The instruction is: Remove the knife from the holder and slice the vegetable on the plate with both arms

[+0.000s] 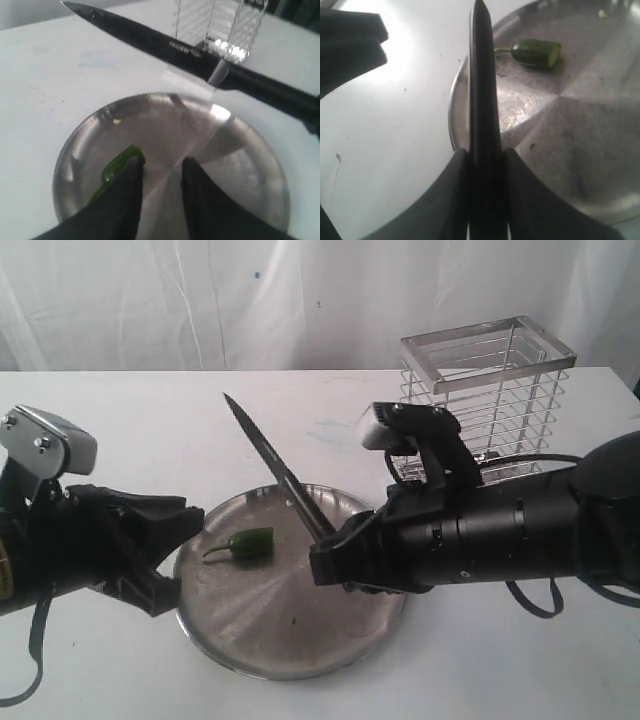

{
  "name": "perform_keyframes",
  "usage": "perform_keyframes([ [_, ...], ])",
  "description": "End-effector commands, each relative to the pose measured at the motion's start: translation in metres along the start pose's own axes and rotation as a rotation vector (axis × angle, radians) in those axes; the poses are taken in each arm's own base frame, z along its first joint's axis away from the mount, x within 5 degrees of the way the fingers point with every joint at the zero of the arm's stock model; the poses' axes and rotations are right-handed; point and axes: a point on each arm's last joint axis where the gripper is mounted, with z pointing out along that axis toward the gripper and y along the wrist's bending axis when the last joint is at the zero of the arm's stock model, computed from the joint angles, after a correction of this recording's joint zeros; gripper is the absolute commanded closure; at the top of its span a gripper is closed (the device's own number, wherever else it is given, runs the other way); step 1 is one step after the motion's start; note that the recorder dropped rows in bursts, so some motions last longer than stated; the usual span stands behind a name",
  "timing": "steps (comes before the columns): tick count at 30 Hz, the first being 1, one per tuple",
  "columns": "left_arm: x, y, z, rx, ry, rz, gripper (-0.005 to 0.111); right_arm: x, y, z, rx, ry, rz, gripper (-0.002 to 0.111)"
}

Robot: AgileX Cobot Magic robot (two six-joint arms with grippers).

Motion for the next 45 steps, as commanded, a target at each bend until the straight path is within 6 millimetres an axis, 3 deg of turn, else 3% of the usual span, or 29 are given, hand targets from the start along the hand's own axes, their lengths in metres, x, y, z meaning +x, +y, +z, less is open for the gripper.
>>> perform_keyframes([
  [1,0.001,0.006,0.003,-0.037,0.124,0.141,0.054,0.015,-0.005,0.000,0.023,0.030,0.111,0.108],
  [7,-0.007,0.011,0.023,-0.024,0.211,0.306,0.050,0.025,-0.011,0.001,0.061,0.043,0.176,0.108],
  [11,0.000,0.015,0.045,-0.029,0.334,0.408,0.050,0.025,-0.013,0.001,0.081,0.031,0.231,0.108],
  [23,-0.009,0.028,0.105,-0.002,0.386,0.553,0.050,0.025,-0.013,0.001,0.081,0.031,0.233,0.108],
  [32,0.005,0.026,0.117,0.115,0.425,0.762,0.050,0.025,-0.014,0.001,0.085,0.027,0.233,0.108],
  [45,0.022,0.028,0.131,0.157,0.472,0.784,0.050,0.025,-0.013,0.001,0.080,0.031,0.234,0.108],
])
